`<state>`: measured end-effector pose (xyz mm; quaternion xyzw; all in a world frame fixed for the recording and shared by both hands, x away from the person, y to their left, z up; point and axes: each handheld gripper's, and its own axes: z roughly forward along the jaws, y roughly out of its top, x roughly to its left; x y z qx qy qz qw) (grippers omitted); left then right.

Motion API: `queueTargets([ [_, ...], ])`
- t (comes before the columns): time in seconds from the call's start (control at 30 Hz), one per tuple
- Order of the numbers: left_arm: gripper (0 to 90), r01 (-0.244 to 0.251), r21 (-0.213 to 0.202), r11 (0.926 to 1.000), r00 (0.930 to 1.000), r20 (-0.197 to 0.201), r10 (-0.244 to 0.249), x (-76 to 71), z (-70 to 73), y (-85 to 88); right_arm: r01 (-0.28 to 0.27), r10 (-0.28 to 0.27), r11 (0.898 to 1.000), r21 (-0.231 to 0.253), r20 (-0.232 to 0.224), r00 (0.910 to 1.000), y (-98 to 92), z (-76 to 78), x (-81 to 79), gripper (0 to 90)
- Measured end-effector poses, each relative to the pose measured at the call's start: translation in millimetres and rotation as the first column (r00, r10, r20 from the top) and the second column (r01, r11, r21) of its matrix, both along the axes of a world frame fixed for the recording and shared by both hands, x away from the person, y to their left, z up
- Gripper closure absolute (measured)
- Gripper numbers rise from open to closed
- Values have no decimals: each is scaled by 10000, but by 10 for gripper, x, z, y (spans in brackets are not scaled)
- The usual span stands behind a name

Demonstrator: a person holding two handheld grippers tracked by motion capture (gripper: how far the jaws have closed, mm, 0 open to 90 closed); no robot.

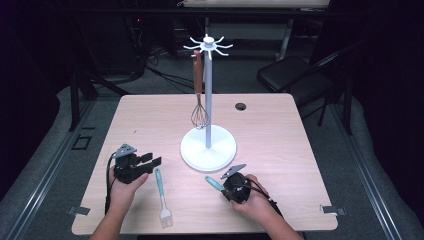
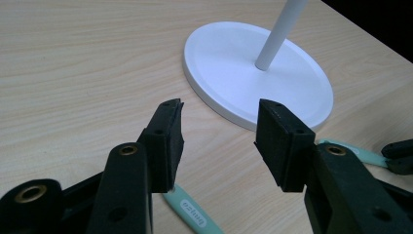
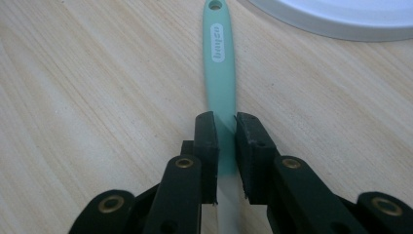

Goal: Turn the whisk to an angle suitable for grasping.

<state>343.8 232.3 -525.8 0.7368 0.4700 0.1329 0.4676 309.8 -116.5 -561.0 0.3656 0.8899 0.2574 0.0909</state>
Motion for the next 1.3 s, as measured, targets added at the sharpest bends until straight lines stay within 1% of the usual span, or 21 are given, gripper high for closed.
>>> queueTargets([
  [0.2,525,65,24,10000,10000,0,-65,-7,3,-14,28,-28,10000,32,67,10000,-1,-5,-10,799],
  [0.23,525,83,11,10000,10000,-14,-83,-9,3,-21,7,-7,10000,-48,81,10000,-6,-2,-10,799],
  [0.3,525,156,-2,9999,9999,-26,-156,-14,6,-39,65,-65,10000,50,172,9998,-11,-11,-20,800],
  [0.37,524,239,-100,9997,9997,6,-239,-21,11,-67,142,-145,9997,211,149,9998,-18,-16,-22,800],
  [0.47,514,350,-181,9992,9994,33,-349,-35,19,-124,84,-90,9997,225,289,9995,-31,-24,-27,801],
  [0.53,507,485,-249,9985,9988,15,-485,-45,21,-167,143,-158,9990,433,348,9993,-45,-37,-35,802],
  [0.6,500,628,-325,9975,9980,0,-628,-56,19,-216,125,-148,9986,511,451,9989,-57,-47,-44,802],
  [0.63,498,686,-353,9970,9976,-32,-688,-63,17,-244,36,-57,9991,433,489,9988,-66,-43,-49,802],
  [0.67,495,761,-387,9963,9971,-56,-764,-69,12,-274,36,-71,9981,611,583,9983,-65,-57,-57,803],
  [0.73,492,927,-435,9947,9956,-118,-932,-79,6,-336,-30,-8,9982,604,629,9980,-76,-59,-64,803],
  [0.83,487,1243,-654,9901,9918,-214,-1259,-89,-14,-427,-124,73,9974,706,722,9974,-87,-53,-80,804],
  [0.9,481,1379,-761,9875,9896,-317,-1406,-94,-37,-487,-158,79,9955,931,844,9964,-91,-52,-91,806],
  [0.93,480,1509,-776,9855,9873,-381,-1542,-93,-48,-511,-173,87,9949,990,868,9962,-96,-47,-95,807],
  [0.97,480,1538,-818,9847,9867,-401,-1574,-94,-66,-545,-208,117,9944,1037,877,9961,-104,-41,-98,808],
  [1.03,470,1731,-865,9811,9827,-511,-1779,-100,-102,-613,-219,104,9924,1212,952,9954,-114,-35,-104,815],
  [1.07,468,1785,-826,9805,9814,-563,-1834,-103,-112,-636,-173,37,9911,1317,1023,9947,-117,-21,-116,845],
  [1.1,462,1893,-847,9783,9789,-622,-1948,-105,-131,-669,-272,120,9893,1431,1062,9943,-127,-7,-118,863],
  [1.13,456,1970,-834,9769,9771,-646,-2025,-106,-149,-700,-229,45,9849,1719,1066,9943,-127,10,-126,873],
  [1.2,454,2073,-789,9751,9744,-718,-2130,-109,-173,-756,-221,19,9876,1556,1290,9916,-125,23,-130,893],
  [1.23,454,2117,-709,9748,9734,-746,-2169,-109,-176,-774,-188,-34,9866,1622,1359,9907,-131,23,-124,900],
  [1.3,454,2167,-717,9736,9723,-731,-2218,-111,-177,-791,2,-206,9863,1651,1219,9923,-143,20,-100,900],
])
